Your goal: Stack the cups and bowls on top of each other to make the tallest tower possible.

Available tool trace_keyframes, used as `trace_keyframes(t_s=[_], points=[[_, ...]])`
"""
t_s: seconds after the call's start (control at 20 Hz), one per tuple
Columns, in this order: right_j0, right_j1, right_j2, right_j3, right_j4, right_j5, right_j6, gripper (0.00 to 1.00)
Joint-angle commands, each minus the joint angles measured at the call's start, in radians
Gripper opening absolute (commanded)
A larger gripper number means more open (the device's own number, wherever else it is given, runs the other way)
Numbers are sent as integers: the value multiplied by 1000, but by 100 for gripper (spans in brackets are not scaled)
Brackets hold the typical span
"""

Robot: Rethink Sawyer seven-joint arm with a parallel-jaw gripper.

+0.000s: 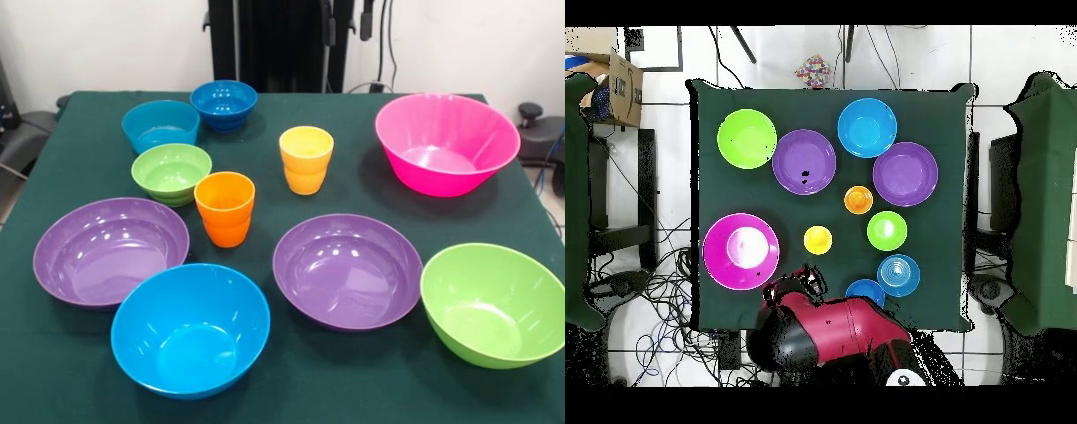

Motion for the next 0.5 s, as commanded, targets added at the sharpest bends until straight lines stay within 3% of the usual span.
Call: trace_keyframes(t_s=[0.05,0.5], points=[[-25,52,89,46,-83,-8,14,100],[-74,90,123,-38,-119,43,-29,100]])
